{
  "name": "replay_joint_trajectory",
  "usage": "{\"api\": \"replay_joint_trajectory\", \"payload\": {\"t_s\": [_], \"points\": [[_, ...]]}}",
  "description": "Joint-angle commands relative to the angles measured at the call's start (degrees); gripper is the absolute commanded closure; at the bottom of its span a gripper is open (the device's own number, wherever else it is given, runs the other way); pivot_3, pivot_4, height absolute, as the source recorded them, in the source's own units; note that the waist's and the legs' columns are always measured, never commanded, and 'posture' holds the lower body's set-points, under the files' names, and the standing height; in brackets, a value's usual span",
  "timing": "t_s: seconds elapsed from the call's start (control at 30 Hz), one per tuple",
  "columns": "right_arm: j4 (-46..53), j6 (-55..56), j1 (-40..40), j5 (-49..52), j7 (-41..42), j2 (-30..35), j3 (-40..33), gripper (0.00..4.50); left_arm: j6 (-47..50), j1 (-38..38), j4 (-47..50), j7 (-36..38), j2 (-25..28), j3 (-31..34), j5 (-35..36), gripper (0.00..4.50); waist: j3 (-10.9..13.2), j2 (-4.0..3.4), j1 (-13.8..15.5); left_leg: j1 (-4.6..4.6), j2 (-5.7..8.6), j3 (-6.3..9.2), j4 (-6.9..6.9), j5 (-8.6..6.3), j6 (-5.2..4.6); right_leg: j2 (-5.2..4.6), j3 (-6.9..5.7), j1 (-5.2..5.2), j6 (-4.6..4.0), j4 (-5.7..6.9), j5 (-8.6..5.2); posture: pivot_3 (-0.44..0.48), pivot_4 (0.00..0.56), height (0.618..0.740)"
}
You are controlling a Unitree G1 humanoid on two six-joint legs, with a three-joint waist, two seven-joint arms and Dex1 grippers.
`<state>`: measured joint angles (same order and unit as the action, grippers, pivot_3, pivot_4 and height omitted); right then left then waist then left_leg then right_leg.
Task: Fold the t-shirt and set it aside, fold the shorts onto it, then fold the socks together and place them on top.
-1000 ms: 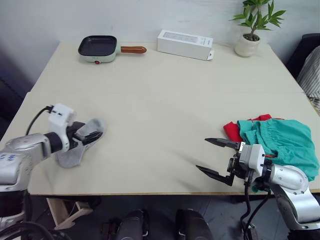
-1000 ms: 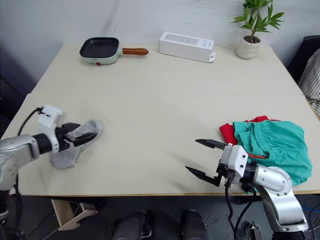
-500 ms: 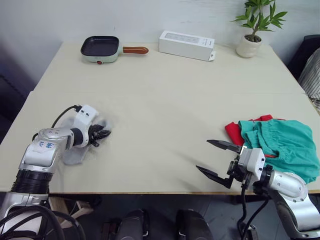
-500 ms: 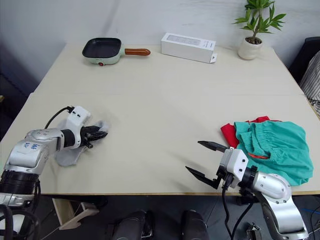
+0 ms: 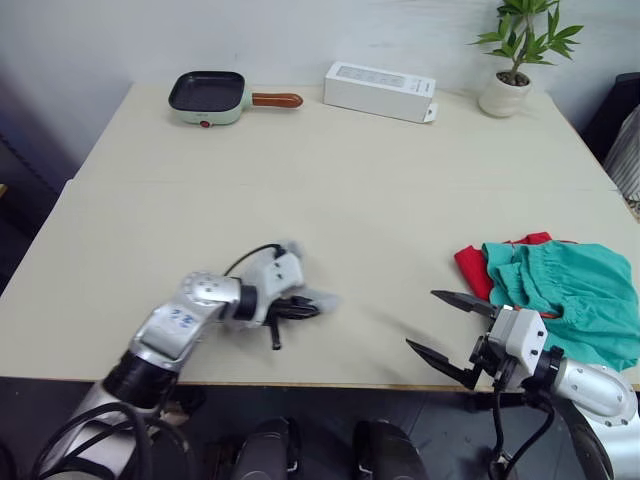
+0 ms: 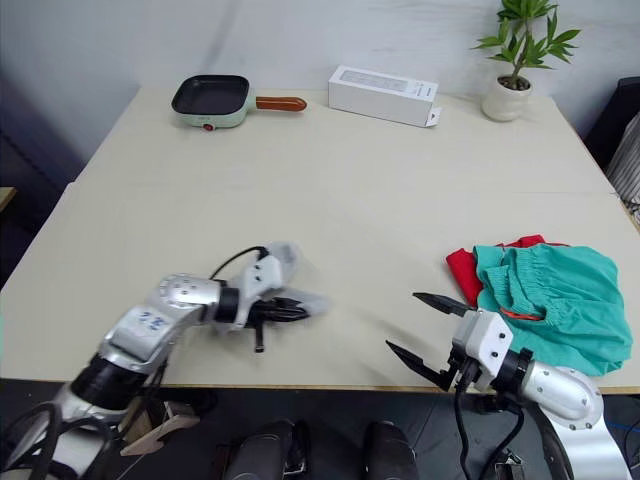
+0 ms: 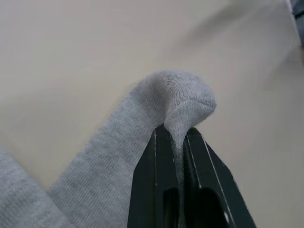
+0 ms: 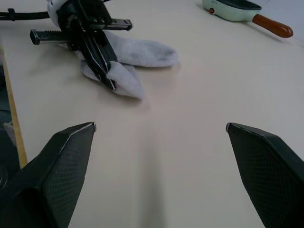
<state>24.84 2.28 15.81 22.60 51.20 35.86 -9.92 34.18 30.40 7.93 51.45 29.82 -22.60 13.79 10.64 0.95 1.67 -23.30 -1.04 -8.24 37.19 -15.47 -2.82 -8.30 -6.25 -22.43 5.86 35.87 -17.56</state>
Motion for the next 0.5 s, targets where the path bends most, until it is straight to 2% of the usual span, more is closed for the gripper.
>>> {"api": "replay_joint_trajectory", "payload": {"t_s": [0.03, 0.1, 0.27, 0.3, 0.47, 0.5], "points": [[2.83, 0.18, 2.85, -0.27, -1.10, 0.45, -2.33, 0.00, -1.96, 3.86, -0.59, 0.11, -5.68, -3.51, -1.53, 4.48, 0.00, 0.00, -0.04, 0.00, 0.02, 0.00, 0.02, 0.02, -0.09, -0.02, 0.01, 0.01, 0.02, -0.01, 0.01, 0.000, 0.150, 0.740], [3.34, -0.04, 3.95, -0.42, -1.56, 0.54, -2.46, 0.00, -2.01, 4.90, -1.71, -0.10, -7.83, -4.25, -2.18, 4.48, 0.00, 0.00, -0.07, 0.00, 0.04, -0.04, 0.02, 0.01, -0.15, -0.04, 0.02, 0.02, 0.04, -0.03, 0.02, 0.000, 0.150, 0.740], [4.79, -2.31, 5.66, -0.59, -3.93, 0.03, -2.43, 0.00, -2.90, 6.14, -2.33, 1.40, -9.81, -3.64, -1.70, 3.13, 0.00, -0.01, -0.49, 0.03, -0.11, -0.07, 0.01, 0.03, -0.10, 0.08, 0.00, -0.02, 0.03, 0.02, 0.02, 0.000, 0.150, 0.740], [5.06, -3.46, 5.64, -0.47, -4.81, -0.03, -2.67, 0.00, -3.57, 6.17, -2.09, 2.17, -9.69, -2.77, -1.03, 2.73, 0.00, -0.01, -0.42, 0.03, -0.12, -0.06, 0.02, 0.04, -0.09, 0.08, -0.01, -0.02, 0.02, 0.02, 0.01, 0.000, 0.150, 0.740], [5.47, -9.16, 4.31, 2.67, -5.83, 0.88, -3.56, 0.00, -8.74, 5.61, -1.08, 7.95, -9.05, 2.67, 4.36, 1.26, 0.00, -0.01, -0.32, 0.02, -0.11, -0.06, 0.05, 0.02, -0.12, 0.02, 0.00, -0.01, 0.01, -0.01, 0.01, 0.000, 0.150, 0.740], [5.83, -11.55, 3.43, 4.32, -6.33, 1.02, -3.69, 0.00, -8.74, 5.84, -1.68, 7.55, -9.70, 4.71, 5.71, 1.26, 0.00, -0.01, -0.32, 0.02, -0.11, -0.05, 0.05, 0.02, -0.12, 0.01, 0.00, -0.01, 0.01, -0.02, 0.01, 0.000, 0.150, 0.740]]}}
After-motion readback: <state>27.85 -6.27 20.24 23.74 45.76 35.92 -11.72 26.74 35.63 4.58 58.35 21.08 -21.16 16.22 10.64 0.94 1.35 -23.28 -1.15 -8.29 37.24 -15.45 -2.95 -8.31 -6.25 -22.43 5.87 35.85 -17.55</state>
